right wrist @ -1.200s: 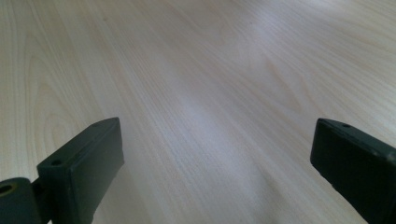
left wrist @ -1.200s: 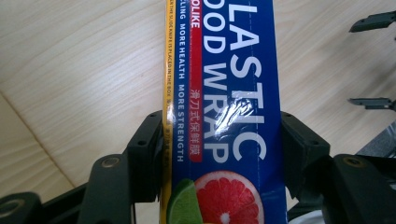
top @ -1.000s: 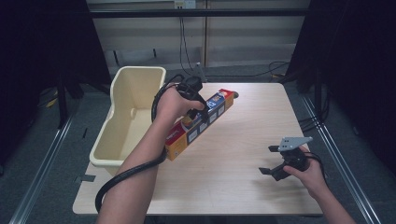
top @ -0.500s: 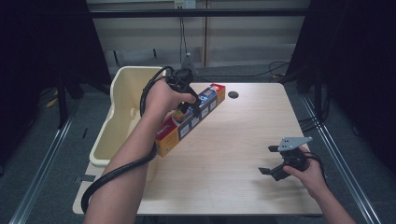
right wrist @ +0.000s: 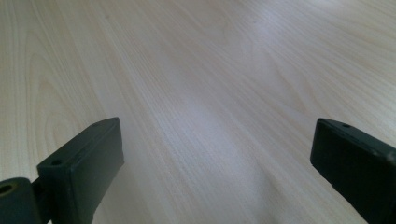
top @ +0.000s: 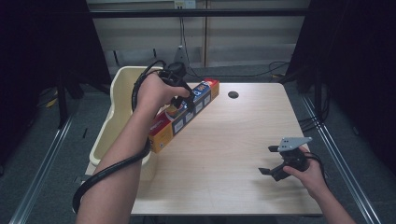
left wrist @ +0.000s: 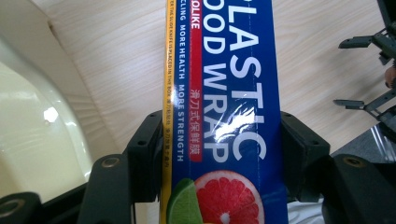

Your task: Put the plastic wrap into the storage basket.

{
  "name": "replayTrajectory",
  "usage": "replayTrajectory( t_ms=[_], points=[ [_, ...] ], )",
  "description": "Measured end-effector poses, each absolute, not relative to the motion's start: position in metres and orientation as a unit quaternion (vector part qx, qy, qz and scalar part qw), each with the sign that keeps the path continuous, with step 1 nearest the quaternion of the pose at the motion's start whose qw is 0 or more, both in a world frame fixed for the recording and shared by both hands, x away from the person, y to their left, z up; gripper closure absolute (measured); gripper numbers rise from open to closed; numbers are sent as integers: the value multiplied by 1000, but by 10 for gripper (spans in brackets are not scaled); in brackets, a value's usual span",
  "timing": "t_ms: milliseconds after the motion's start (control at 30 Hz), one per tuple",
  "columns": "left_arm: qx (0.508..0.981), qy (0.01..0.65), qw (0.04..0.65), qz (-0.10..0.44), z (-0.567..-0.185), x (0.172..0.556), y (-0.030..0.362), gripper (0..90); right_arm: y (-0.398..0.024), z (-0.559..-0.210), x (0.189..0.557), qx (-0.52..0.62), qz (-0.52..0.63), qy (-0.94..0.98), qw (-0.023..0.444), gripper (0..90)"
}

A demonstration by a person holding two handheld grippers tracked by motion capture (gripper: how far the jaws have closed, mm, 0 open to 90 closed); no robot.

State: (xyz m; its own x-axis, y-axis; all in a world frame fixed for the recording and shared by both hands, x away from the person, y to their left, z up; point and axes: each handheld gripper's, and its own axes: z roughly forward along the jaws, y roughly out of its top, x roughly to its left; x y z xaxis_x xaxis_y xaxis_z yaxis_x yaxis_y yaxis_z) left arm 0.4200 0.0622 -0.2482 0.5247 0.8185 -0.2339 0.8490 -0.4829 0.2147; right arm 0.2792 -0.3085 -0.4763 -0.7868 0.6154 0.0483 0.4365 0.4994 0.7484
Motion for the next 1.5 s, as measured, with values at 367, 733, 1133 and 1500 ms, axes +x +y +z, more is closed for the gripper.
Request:
replayTrajectory(
  t_ms=[367,733,1133,1500],
  points=[
    [853,495,160,-44,-231,416,79,412,-308,-477,279,312,392,858,113,25],
    [845,509,159,-37,-218,415,97,413,-307,-477,278,311,390,859,116,25],
    [833,527,166,-31,-205,413,111,413,-307,-478,279,309,389,860,114,26],
    [820,546,170,-26,-199,409,126,413,-308,-478,279,308,389,861,114,26]
  ],
)
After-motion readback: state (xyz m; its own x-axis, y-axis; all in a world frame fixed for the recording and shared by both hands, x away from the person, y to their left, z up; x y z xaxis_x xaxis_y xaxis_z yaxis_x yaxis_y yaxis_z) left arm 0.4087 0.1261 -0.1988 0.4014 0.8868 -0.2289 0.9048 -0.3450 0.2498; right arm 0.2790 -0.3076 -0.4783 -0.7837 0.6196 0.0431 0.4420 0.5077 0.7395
